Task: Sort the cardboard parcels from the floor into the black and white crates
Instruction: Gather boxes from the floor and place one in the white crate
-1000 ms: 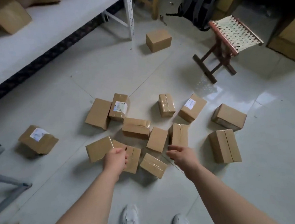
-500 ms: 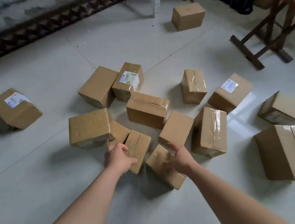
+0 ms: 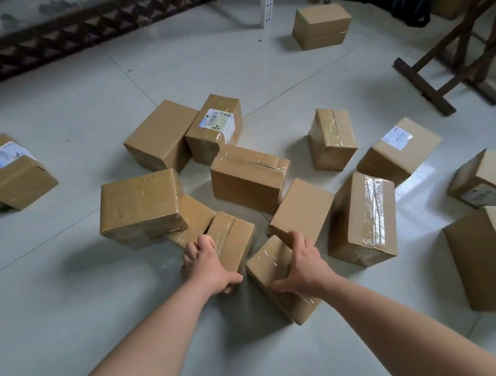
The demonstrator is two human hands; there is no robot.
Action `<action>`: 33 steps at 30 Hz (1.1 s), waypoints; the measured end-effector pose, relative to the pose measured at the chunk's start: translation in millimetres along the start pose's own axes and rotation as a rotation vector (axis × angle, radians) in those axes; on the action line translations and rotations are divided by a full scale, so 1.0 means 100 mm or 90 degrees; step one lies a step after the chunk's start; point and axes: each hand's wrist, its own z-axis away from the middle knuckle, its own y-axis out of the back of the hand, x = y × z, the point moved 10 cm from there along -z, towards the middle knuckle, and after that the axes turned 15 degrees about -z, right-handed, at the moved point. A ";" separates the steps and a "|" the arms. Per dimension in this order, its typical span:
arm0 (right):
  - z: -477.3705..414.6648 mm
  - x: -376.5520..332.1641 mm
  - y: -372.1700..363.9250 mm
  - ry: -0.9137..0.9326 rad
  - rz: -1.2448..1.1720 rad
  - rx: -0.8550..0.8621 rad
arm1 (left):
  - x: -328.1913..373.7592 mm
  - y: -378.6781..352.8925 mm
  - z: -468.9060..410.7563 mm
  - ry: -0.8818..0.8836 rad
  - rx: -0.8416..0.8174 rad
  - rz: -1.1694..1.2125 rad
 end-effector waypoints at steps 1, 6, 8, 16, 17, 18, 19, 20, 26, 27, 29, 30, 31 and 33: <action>0.00 0.00 -0.01 0.001 0.021 0.000 | 0.00 0.00 -0.01 -0.001 0.007 0.009; -0.07 -0.04 -0.10 0.008 0.058 -0.008 | -0.09 -0.02 -0.01 -0.010 0.017 0.053; -0.10 -0.03 -0.04 -0.006 -0.014 0.004 | -0.13 -0.02 0.01 -0.018 0.020 0.075; 0.05 0.07 0.26 -0.022 -0.633 -0.051 | -0.26 -0.42 0.09 0.046 -0.235 0.571; 0.05 0.05 0.20 -0.030 -0.668 -0.072 | -0.22 -0.48 0.11 0.057 -0.260 0.595; 0.04 0.03 0.15 -0.037 -0.697 -0.084 | -0.20 -0.52 0.12 0.068 -0.276 0.614; 0.06 0.00 0.12 -0.048 -0.723 -0.095 | -0.18 -0.55 0.12 0.074 -0.287 0.628; 0.08 -0.03 0.08 -0.061 -0.751 -0.111 | -0.20 -0.58 0.11 0.081 -0.294 0.635; 0.07 -0.19 -0.17 -0.099 -0.822 -0.169 | -0.19 -0.56 0.20 0.121 -0.349 0.781; 0.06 -0.22 -0.22 -0.110 -0.816 -0.176 | -0.14 -0.55 0.20 0.113 -0.359 0.784; 0.04 -0.29 -0.32 -0.124 -0.822 -0.206 | -0.09 -0.55 0.20 0.105 -0.373 0.798; 0.03 -0.30 -0.35 -0.128 -0.827 -0.212 | -0.10 -0.56 0.18 0.104 -0.375 0.801; 0.01 -0.29 -0.37 -0.131 -0.837 -0.217 | -0.10 -0.55 0.19 0.103 -0.378 0.809; -0.04 -0.29 -0.43 -0.138 -0.854 -0.226 | -0.11 -0.58 0.17 0.104 -0.374 0.819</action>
